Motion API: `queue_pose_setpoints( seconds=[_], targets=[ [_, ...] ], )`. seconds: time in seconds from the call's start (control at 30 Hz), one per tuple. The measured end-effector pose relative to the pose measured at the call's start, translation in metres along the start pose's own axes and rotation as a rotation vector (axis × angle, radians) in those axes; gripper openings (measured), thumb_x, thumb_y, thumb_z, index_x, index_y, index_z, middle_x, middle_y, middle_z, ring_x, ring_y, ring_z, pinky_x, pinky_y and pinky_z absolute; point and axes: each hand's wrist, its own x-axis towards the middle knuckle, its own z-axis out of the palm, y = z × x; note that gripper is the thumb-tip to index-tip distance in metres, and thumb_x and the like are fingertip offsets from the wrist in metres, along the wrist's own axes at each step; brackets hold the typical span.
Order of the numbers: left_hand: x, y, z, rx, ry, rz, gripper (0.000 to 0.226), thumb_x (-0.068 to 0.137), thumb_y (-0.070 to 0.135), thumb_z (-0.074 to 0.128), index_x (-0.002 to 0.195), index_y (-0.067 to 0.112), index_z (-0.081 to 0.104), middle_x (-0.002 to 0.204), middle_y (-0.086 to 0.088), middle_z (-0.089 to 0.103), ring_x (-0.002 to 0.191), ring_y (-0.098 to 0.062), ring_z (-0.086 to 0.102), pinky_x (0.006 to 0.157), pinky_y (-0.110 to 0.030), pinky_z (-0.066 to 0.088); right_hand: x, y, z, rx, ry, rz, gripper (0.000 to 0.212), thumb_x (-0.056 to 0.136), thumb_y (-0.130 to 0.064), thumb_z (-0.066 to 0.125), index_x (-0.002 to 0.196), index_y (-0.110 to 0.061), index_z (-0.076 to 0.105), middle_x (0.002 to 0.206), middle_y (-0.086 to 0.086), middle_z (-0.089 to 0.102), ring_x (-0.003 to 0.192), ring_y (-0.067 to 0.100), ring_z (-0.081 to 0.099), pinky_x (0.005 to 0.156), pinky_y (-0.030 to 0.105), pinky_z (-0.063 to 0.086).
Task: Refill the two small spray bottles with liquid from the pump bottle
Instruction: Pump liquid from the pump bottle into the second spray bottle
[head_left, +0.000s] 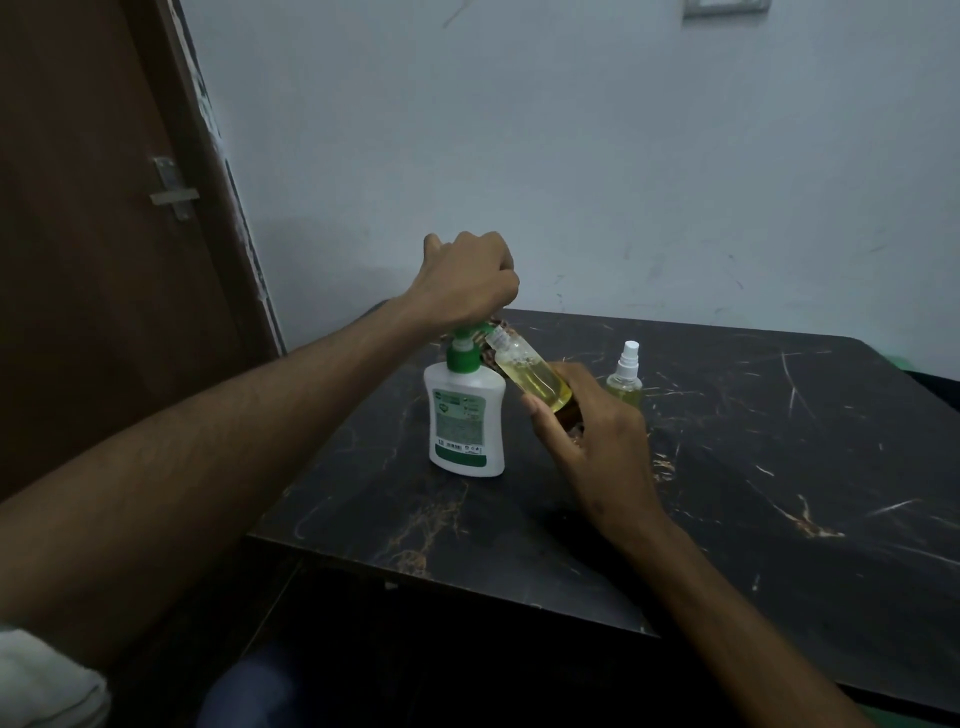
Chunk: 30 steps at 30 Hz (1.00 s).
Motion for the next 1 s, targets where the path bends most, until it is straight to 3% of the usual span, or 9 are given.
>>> queue_pose_setpoints(
  seconds=[0.23,0.37,0.6,0.77,1.0],
  targets=[
    [-0.0015,-0.0003,0.0030,0.002,-0.006,-0.016,0.027,0.085,0.016,0.054,0.085,0.002,0.077,0.087,0.000,0.076,0.087,-0.026,0.067,0.091,-0.046,0.025,-0.0005,-0.0007,0.0001,0.000,-0.003,-0.021,0.040,0.101,-0.050,0.051,0.127,-0.022,0.061,0.098,-0.016,0.061,0.080,0.001,0.061,0.067,0.017,0.051],
    [0.0015,0.0001,0.0010,0.002,-0.006,-0.022,0.021,0.085,0.017,0.056,0.081,0.008,0.074,0.088,0.000,0.075,0.087,-0.026,0.065,0.094,-0.048,0.028,-0.0006,-0.0002,-0.0008,0.016,-0.002,-0.013,0.040,0.101,-0.049,0.052,0.128,-0.021,0.061,0.101,-0.013,0.065,0.083,0.000,0.061,0.069,0.012,0.050],
    [-0.0011,-0.0013,0.0053,-0.004,-0.026,-0.002,0.012,0.080,0.017,0.054,0.070,0.020,0.059,0.093,-0.016,0.078,0.091,-0.034,0.068,0.085,-0.043,0.022,0.0003,-0.0001,0.0006,0.004,-0.004,-0.025,0.038,0.102,-0.049,0.053,0.127,-0.022,0.061,0.099,-0.015,0.064,0.081,0.001,0.062,0.069,0.021,0.053],
    [0.0025,-0.0033,0.0035,-0.001,-0.003,-0.003,0.022,0.083,0.018,0.054,0.076,0.007,0.072,0.086,-0.004,0.076,0.087,-0.029,0.066,0.088,-0.045,0.024,-0.0001,-0.0001,-0.0005,0.014,0.004,-0.025,0.037,0.102,-0.047,0.054,0.126,-0.020,0.062,0.100,-0.015,0.064,0.082,-0.008,0.060,0.069,0.011,0.048],
    [-0.0012,-0.0026,0.0061,0.000,-0.010,0.004,0.022,0.084,0.019,0.052,0.076,0.009,0.071,0.086,-0.006,0.076,0.086,-0.028,0.066,0.087,-0.044,0.023,0.0005,-0.0017,0.0005,-0.006,0.005,-0.036,0.037,0.102,-0.048,0.053,0.125,-0.021,0.062,0.096,-0.016,0.062,0.079,-0.007,0.060,0.066,0.010,0.047]
  ],
)
